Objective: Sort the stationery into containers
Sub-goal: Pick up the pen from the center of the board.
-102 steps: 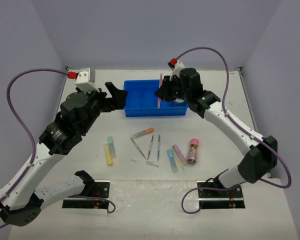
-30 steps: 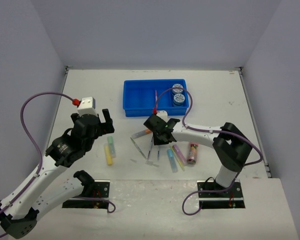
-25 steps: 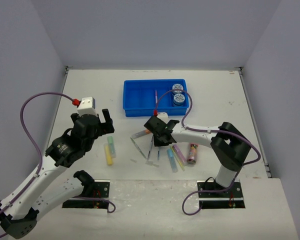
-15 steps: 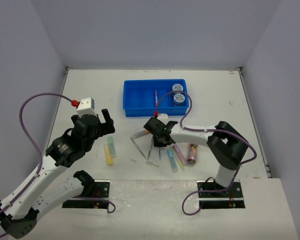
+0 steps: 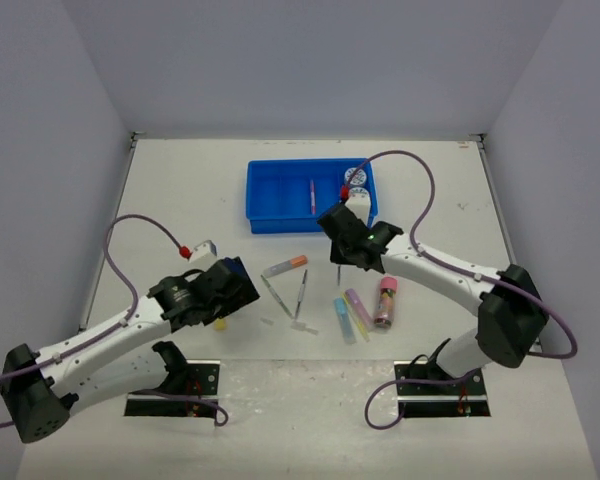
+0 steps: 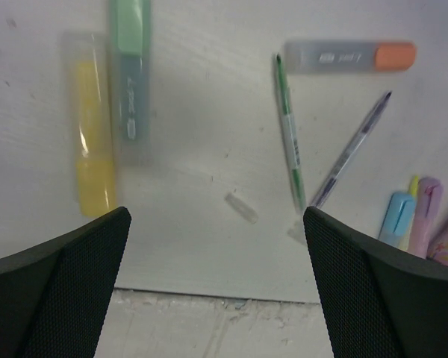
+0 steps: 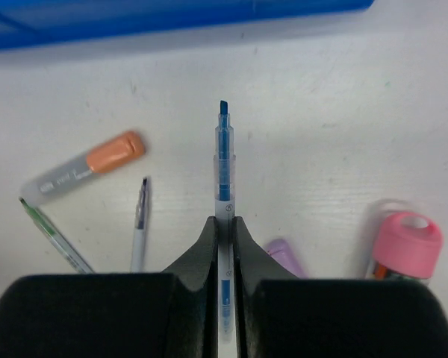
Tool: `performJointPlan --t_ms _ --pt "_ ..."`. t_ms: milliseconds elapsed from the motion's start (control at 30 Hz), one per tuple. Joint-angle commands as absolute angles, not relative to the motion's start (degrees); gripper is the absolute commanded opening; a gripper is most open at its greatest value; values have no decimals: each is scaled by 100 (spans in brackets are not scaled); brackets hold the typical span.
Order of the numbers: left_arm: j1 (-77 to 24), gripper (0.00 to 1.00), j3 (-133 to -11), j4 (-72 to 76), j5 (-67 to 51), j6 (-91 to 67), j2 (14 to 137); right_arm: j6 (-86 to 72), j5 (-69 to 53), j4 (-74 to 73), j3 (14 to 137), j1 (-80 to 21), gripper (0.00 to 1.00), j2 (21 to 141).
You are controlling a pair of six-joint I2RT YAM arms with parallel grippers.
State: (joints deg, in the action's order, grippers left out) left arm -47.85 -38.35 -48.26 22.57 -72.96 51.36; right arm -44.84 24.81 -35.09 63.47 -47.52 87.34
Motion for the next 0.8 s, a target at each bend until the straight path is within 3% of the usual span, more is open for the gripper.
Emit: performJointPlan --t_ms 0,167,267,333,367,567,767 --pt "-5532 100 -3873 -4823 2294 -9160 5774 -4004 2925 -3540 6541 -4386 0 8327" --pt "-5782 94 -4266 -4962 2221 -9408 6724 -3766 2799 -3318 6436 -4272 0 8142" --pt "-5783 78 -4299 -4875 2213 -9579 6910 -3664 2750 -3233 6388 -4254 0 8103" --pt "-5783 57 -4364 -4733 2132 -9534 7030 -3590 2695 -3153 6317 -4254 0 8048" --pt "-5783 54 -4473 -4755 2101 -9510 7163 -3551 2663 -3129 6293 -4254 0 8024" --pt "-5783 40 -4711 -4841 1959 -9500 7692 -3498 2619 -2988 6073 -4245 0 7751" --pt "-5783 40 -4741 -4670 1867 -9407 8048 -3464 2571 -2882 5914 -4245 0 7576"
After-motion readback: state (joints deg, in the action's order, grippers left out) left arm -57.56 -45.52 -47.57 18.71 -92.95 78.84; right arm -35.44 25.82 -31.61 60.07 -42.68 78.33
